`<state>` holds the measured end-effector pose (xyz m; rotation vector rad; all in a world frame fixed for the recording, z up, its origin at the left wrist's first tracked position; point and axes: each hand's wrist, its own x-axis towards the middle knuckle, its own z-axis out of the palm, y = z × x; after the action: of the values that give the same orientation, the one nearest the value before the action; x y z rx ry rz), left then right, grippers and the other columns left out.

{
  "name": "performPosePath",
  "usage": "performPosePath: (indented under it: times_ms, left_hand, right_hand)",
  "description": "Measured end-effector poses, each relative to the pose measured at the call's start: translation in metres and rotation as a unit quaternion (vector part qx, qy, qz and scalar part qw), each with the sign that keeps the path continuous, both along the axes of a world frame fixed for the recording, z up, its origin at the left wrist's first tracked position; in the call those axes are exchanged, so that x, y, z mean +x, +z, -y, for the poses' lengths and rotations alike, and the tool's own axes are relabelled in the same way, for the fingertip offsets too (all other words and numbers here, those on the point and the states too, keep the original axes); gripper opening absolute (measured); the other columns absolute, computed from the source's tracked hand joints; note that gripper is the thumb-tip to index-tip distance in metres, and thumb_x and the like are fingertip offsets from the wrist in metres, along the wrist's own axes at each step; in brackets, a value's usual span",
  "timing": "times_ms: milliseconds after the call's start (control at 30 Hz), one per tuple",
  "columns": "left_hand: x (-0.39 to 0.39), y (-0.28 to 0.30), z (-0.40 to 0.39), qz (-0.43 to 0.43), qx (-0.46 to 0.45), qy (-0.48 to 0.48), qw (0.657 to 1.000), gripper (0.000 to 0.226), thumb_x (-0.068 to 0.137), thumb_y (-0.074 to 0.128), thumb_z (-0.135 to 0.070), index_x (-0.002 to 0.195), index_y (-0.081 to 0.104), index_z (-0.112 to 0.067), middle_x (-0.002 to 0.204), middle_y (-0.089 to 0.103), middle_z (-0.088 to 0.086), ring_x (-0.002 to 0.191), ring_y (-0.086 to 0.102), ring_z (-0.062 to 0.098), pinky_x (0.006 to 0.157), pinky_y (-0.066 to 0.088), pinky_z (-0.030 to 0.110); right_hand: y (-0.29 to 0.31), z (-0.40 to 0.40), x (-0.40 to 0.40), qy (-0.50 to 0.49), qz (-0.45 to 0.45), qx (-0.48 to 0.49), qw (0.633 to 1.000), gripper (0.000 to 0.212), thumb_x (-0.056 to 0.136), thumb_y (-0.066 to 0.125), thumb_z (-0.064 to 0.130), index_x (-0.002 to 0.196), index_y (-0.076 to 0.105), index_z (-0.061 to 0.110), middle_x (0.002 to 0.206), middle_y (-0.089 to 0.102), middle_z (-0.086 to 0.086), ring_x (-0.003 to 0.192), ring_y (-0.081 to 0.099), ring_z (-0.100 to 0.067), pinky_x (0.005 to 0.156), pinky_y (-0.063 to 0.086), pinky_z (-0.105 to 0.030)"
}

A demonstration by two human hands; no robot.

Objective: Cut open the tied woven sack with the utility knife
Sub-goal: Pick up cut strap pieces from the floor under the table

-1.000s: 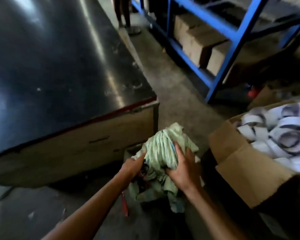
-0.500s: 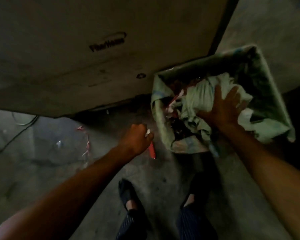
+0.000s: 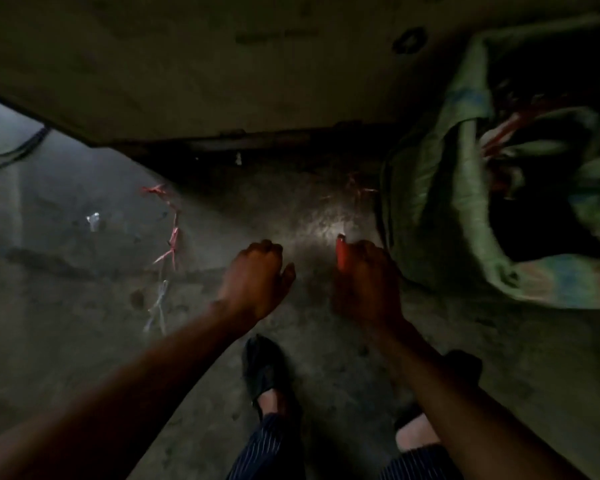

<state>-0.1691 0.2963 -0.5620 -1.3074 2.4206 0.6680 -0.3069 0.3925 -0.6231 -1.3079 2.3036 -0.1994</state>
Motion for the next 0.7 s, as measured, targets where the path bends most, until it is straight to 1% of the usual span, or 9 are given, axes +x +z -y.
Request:
performPosePath:
  times_ms: [100, 200, 267, 367, 433, 500, 567, 633, 700]
  left_hand:
    - [0.029, -0.059, 0.0, -0.002, 0.019, 0.001, 1.0, 0.037, 0.094, 0.044, -0.035, 0.111, 0.058, -0.006, 0.116, 0.06, 0.011, 0.098, 0.06, 0.024, 0.078, 0.051, 0.036]
    - [0.046, -0.11, -0.003, 0.001, 0.034, -0.002, 0.999, 0.036, 0.093, 0.045, -0.035, 0.11, 0.058, -0.006, 0.113, 0.06, 0.013, 0.097, 0.059, 0.029, 0.074, 0.048, 0.038]
    - [0.056, -0.137, -0.006, -0.003, 0.033, -0.003, 0.999, 0.037, 0.092, 0.045, -0.035, 0.109, 0.058, -0.005, 0.111, 0.06, 0.014, 0.096, 0.059, 0.033, 0.074, 0.047, 0.038]
    - [0.069, -0.152, -0.015, -0.002, 0.042, 0.002, 0.999, 0.038, 0.091, 0.047, -0.035, 0.113, 0.056, -0.005, 0.115, 0.06, 0.015, 0.102, 0.058, 0.036, 0.078, 0.046, 0.04]
    - [0.077, -0.145, -0.017, -0.001, 0.043, -0.006, 0.999, 0.039, 0.091, 0.047, -0.035, 0.116, 0.054, -0.006, 0.117, 0.059, 0.014, 0.104, 0.058, 0.035, 0.079, 0.046, 0.039]
    - [0.081, -0.127, -0.013, 0.002, 0.039, -0.012, 0.999, 0.04, 0.091, 0.047, -0.035, 0.118, 0.053, -0.007, 0.12, 0.058, 0.013, 0.107, 0.057, 0.034, 0.081, 0.045, 0.038]
    - [0.084, -0.093, -0.003, -0.01, 0.031, -0.006, 0.999, 0.039, 0.091, 0.047, -0.035, 0.117, 0.054, -0.006, 0.119, 0.058, 0.014, 0.108, 0.056, 0.034, 0.082, 0.046, 0.039]
    - [0.082, -0.046, 0.008, -0.02, 0.02, -0.002, 1.0, 0.039, 0.091, 0.047, -0.036, 0.116, 0.054, -0.007, 0.117, 0.059, 0.014, 0.107, 0.056, 0.033, 0.085, 0.046, 0.04]
    - [0.081, 0.005, 0.022, -0.038, -0.007, -0.001, 0.999, 0.04, 0.091, 0.047, -0.037, 0.116, 0.055, -0.008, 0.116, 0.06, 0.014, 0.107, 0.057, 0.032, 0.09, 0.043, 0.04]
  right_hand:
    - [-0.076, 0.001, 0.008, -0.037, -0.009, 0.159, 0.987, 0.049, 0.083, 0.051, 0.041, 0.123, 0.047, 0.014, 0.114, 0.057, -0.013, 0.103, 0.054, -0.032, 0.086, 0.045, -0.042]
    - [-0.128, 0.004, 0.009, -0.134, 0.02, 0.198, 0.971, 0.062, 0.078, 0.061, 0.047, 0.121, 0.044, 0.005, 0.125, 0.049, -0.021, 0.116, 0.046, -0.038, 0.096, 0.038, -0.043]
    - [-0.159, 0.008, 0.014, -0.182, 0.036, 0.202, 0.962, 0.069, 0.075, 0.066, 0.046, 0.124, 0.04, 0.004, 0.126, 0.051, -0.023, 0.114, 0.05, -0.039, 0.094, 0.041, -0.045]
    - [-0.178, 0.011, 0.026, -0.225, 0.072, 0.21, 0.949, 0.064, 0.08, 0.064, 0.04, 0.126, 0.038, 0.003, 0.127, 0.052, -0.023, 0.114, 0.052, -0.04, 0.093, 0.044, -0.046]
    - [-0.167, 0.014, 0.029, -0.256, 0.089, 0.214, 0.938, 0.064, 0.081, 0.064, 0.037, 0.126, 0.038, 0.001, 0.13, 0.05, -0.024, 0.119, 0.05, -0.041, 0.096, 0.042, -0.046]
    - [-0.141, 0.014, 0.037, -0.264, 0.149, 0.216, 0.928, 0.063, 0.083, 0.06, 0.036, 0.128, 0.037, -0.003, 0.132, 0.047, -0.026, 0.121, 0.048, -0.041, 0.099, 0.042, -0.045]
    - [-0.099, 0.015, 0.046, -0.295, 0.216, 0.171, 0.915, 0.05, 0.085, 0.051, 0.039, 0.118, 0.045, 0.002, 0.122, 0.055, -0.029, 0.11, 0.056, -0.042, 0.093, 0.048, -0.048]
    - [-0.045, 0.02, 0.048, -0.342, 0.262, 0.106, 0.897, 0.039, 0.081, 0.039, 0.043, 0.097, 0.049, 0.009, 0.1, 0.065, -0.029, 0.084, 0.065, -0.042, 0.073, 0.057, -0.049]
    - [0.022, 0.031, 0.049, -0.334, 0.296, 0.071, 0.892, 0.028, 0.088, 0.038, 0.036, 0.088, 0.049, 0.011, 0.077, 0.062, -0.019, 0.057, 0.061, -0.031, 0.044, 0.052, -0.027]
